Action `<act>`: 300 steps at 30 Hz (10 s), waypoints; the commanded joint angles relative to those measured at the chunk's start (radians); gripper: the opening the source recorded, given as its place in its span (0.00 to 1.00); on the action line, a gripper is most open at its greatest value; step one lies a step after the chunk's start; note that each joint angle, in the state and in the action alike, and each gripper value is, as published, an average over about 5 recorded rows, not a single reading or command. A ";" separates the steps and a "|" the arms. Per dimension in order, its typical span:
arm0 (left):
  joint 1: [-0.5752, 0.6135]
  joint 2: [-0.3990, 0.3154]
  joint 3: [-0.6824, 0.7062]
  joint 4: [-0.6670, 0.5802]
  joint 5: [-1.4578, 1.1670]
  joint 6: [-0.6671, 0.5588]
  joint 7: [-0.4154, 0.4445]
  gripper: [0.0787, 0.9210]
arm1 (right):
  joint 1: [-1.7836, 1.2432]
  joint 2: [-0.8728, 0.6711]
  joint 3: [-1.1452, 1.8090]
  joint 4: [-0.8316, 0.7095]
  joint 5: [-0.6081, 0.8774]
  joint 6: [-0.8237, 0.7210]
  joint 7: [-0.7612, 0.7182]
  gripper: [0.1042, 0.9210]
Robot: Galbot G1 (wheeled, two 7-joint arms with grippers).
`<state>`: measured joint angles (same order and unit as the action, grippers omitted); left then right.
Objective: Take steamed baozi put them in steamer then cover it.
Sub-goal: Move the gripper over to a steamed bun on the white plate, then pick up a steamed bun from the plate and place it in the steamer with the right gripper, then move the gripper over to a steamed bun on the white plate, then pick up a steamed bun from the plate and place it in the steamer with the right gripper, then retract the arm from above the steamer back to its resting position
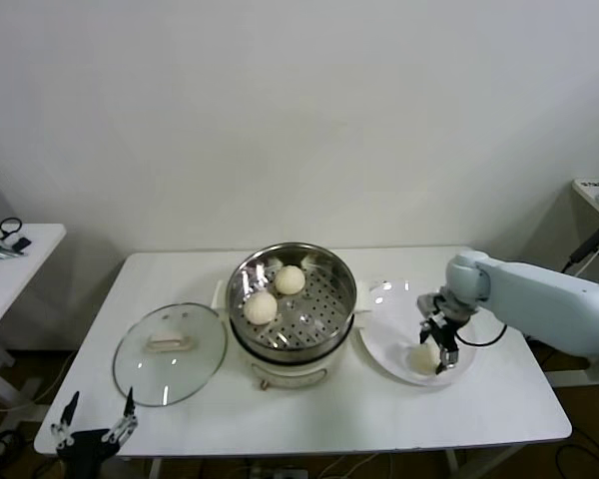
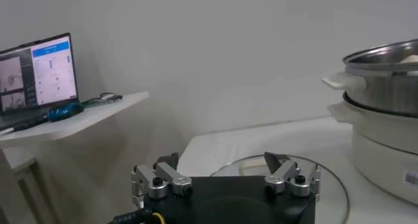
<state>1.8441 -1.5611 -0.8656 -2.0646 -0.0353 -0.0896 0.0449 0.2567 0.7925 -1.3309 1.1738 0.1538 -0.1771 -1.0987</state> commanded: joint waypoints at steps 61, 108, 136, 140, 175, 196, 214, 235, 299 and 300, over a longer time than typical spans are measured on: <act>0.001 0.008 0.013 0.021 -0.005 -0.003 -0.001 0.88 | 0.311 0.603 0.037 0.027 -0.193 0.736 -0.175 0.71; 0.004 0.006 0.017 0.025 -0.013 -0.005 -0.009 0.88 | 0.456 0.381 -0.014 0.064 -0.117 0.689 -0.057 0.88; -0.019 0.004 0.024 0.019 -0.005 0.014 -0.016 0.88 | 0.094 -0.054 0.035 -0.078 -0.019 0.003 -0.027 0.88; -0.015 0.000 0.024 0.017 -0.001 0.013 -0.015 0.88 | 0.014 -0.029 0.109 -0.134 -0.053 -0.003 -0.021 0.88; -0.003 -0.007 0.019 0.033 -0.007 0.006 -0.015 0.88 | -0.129 0.106 0.259 -0.371 -0.165 0.058 -0.022 0.88; -0.006 -0.004 0.022 0.026 0.000 0.011 -0.013 0.88 | -0.013 0.095 0.184 -0.338 -0.015 0.040 -0.005 0.73; -0.028 0.013 0.090 0.016 0.012 0.012 -0.010 0.88 | 0.520 0.250 -0.216 -0.149 0.513 -0.072 0.048 0.73; -0.045 0.038 0.137 0.030 0.005 0.002 0.002 0.88 | 0.502 0.551 -0.381 -0.104 0.751 -0.139 0.133 0.73; -0.074 0.042 0.102 0.037 0.071 0.011 -0.010 0.88 | 0.182 -0.021 0.085 0.127 0.652 0.193 0.653 0.88; -0.078 0.042 0.101 0.039 0.076 0.011 -0.010 0.88 | 0.136 -0.050 0.136 0.140 0.645 0.212 0.692 0.88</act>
<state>1.7754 -1.5178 -0.7625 -2.0275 0.0114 -0.0795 0.0360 0.6097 0.9993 -1.4503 1.1930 0.8199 -0.1172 -0.7381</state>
